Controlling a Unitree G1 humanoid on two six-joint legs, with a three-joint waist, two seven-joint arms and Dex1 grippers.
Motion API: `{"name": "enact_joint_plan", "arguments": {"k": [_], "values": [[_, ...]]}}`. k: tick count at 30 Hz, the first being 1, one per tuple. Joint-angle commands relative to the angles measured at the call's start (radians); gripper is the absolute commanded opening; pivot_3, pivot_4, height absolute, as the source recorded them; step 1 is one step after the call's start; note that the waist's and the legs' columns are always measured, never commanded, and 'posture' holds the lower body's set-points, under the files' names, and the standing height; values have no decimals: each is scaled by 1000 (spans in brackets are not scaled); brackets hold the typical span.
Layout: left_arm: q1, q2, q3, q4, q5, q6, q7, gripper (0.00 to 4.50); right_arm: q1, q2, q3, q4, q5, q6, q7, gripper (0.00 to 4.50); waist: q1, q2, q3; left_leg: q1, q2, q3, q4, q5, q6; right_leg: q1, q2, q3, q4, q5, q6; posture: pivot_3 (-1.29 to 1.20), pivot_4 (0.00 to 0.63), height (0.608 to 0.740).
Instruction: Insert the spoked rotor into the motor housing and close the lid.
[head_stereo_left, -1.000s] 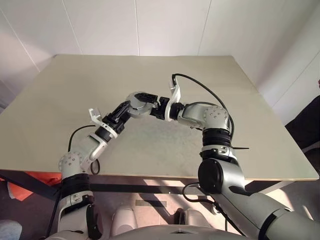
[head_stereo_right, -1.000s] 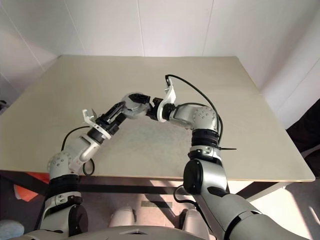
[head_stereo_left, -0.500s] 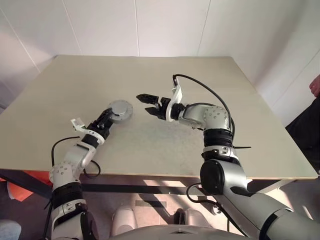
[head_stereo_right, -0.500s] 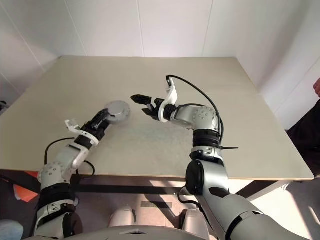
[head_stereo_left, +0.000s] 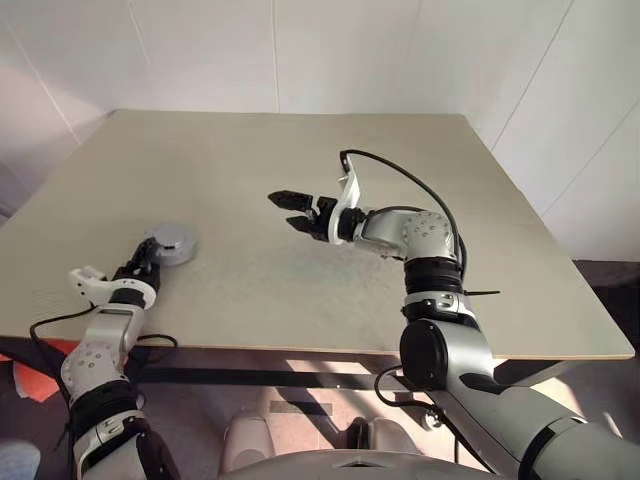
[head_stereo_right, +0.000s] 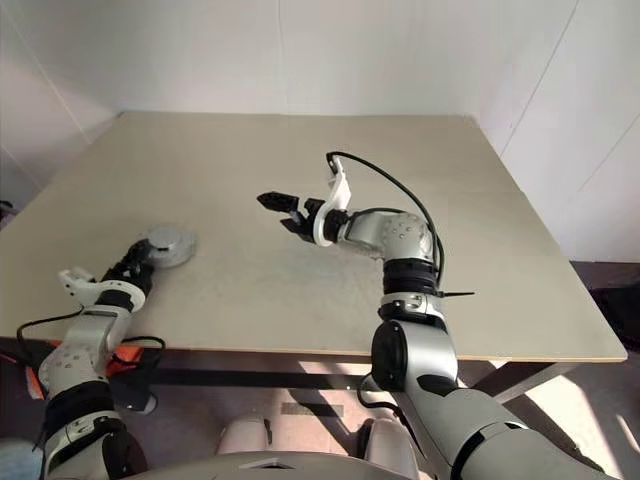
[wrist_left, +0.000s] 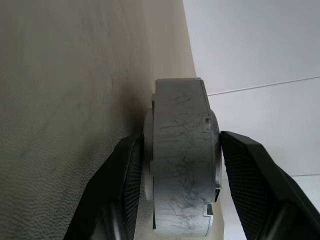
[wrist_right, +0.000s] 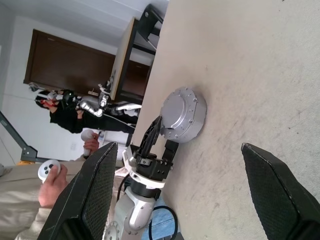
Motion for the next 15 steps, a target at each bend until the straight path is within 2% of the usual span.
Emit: {"name": "enact_joint_plan", "arguments": {"k": [1, 5, 11, 15], "values": [[-15, 38, -2, -21, 59, -42, -9, 3104, -28, 0, 8, -5, 2, -14, 19, 4500, -1, 0, 0, 0, 0, 0, 0, 0, 0, 0, 0, 0, 0, 0, 0, 0, 0, 740], [-34, 128, 43, 30, 126, -95, 14, 4458, -35, -10, 14, 14, -8, -12, 29, 4500, -7, 0, 0, 4, 0, 0, -1, 1, -1, 0, 1, 0, 2, -1, 1, 0, 0, 740], [-57, 317, 77, 95, 211, -130, -24, 4489, -48, -34, 30, 52, -38, -25, 57, 4500, -17, -1, -1, 7, 3, 0, -2, 2, -3, 1, 2, -1, 2, 0, 1, 0, 0, 740], [-80, 364, 25, 46, 277, -119, -52, 4489, -38, -49, 92, 20, -93, -94, 112, 4500, -1, -1, -1, 7, 2, 0, -1, 2, -3, 2, 2, -1, 2, 0, 0, 0, 0, 740]]}}
